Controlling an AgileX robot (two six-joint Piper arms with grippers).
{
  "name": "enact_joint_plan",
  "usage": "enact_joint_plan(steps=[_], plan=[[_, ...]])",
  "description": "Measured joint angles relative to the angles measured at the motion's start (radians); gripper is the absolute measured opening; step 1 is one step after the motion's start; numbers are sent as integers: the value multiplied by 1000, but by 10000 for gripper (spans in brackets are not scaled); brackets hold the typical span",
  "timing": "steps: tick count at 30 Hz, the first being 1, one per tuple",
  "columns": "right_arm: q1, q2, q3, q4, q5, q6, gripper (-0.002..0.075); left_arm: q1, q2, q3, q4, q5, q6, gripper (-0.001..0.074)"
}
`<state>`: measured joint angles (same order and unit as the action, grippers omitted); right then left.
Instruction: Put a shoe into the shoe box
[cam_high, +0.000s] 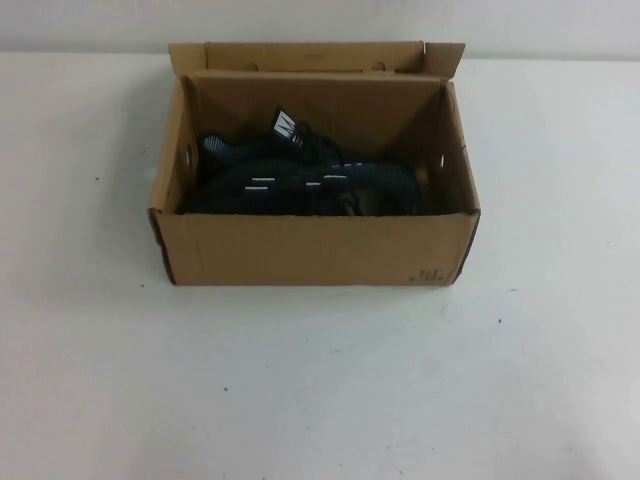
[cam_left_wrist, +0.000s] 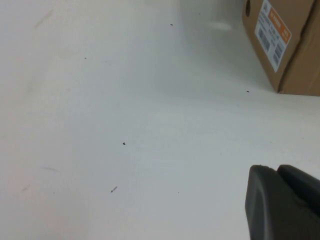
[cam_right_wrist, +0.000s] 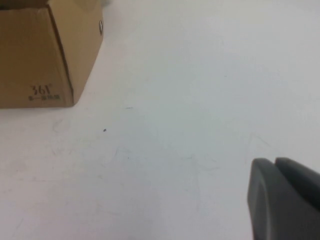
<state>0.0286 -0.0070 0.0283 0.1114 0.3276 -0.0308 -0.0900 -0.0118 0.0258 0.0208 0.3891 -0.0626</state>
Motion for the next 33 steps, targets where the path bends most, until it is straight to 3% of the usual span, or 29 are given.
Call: enact_joint_plan(steps=[33], plan=[[0,-2,0,4,17,0,-17,0,0,0,0,2,0,-1]])
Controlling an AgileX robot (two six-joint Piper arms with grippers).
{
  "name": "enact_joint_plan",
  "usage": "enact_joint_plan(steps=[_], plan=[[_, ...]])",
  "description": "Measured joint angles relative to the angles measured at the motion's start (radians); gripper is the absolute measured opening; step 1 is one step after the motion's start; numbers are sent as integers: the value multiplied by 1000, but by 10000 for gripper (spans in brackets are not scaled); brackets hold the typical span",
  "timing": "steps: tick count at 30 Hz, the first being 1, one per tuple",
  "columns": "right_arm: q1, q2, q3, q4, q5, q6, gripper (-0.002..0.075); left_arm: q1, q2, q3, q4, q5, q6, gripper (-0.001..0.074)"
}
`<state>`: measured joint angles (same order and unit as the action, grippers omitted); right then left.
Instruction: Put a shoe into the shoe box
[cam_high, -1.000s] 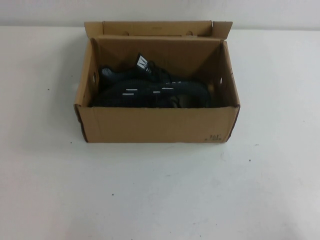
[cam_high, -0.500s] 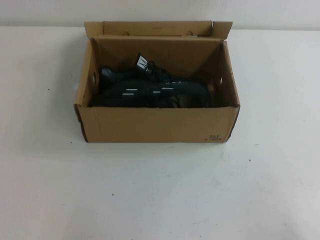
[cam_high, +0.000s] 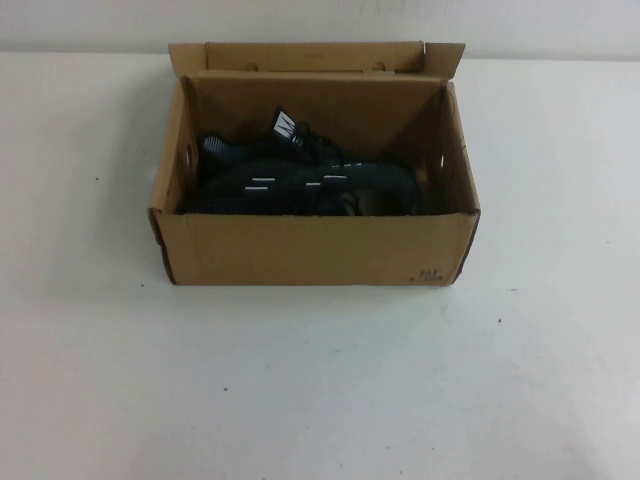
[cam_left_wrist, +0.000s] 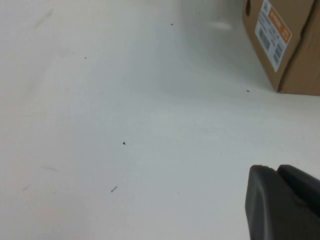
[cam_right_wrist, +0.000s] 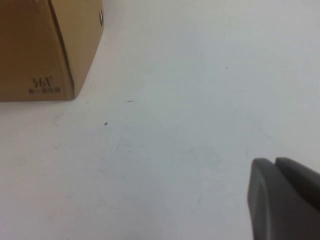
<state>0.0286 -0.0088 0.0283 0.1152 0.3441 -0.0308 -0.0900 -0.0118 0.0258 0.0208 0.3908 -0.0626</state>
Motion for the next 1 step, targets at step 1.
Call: enact_joint_plan(steps=[1], plan=[[0,0,0,0,0,0,-17,0,0,0,0,0,0,-1]])
